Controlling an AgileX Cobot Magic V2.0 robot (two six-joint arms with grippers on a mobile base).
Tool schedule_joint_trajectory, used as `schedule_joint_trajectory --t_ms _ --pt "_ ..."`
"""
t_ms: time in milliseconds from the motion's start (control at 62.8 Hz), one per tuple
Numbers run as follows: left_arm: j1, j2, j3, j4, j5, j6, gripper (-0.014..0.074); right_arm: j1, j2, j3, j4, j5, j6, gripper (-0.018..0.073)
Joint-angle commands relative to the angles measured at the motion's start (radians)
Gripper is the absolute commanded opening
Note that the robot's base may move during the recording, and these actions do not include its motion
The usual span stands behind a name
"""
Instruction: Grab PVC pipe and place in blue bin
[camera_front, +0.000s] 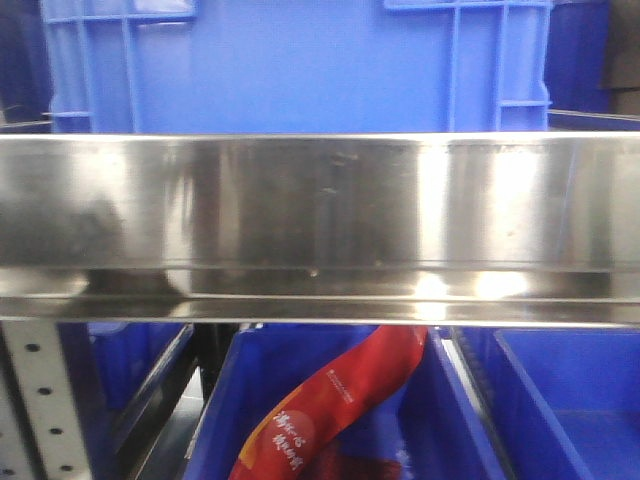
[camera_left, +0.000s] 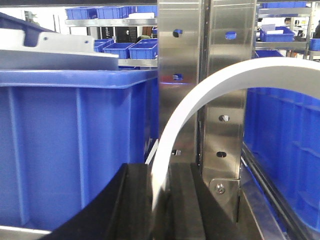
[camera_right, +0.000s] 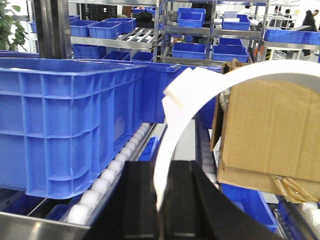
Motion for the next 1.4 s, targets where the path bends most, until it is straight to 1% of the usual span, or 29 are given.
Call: schedule_joint_trajectory --t_ms 0,1385 --pt "0.001 -0.004 -0.002 0.001 -0.027 0.001 -0.0111 -0.001 -0.002 0.002 -0.001 -0.030 -0.002 -0.0168" --pt "0.001 -0.004 -0.002 0.001 -0.027 0.001 -0.0111 -0.001 -0.002 0.002 -0.001 -0.030 -0.002 -0.0168"
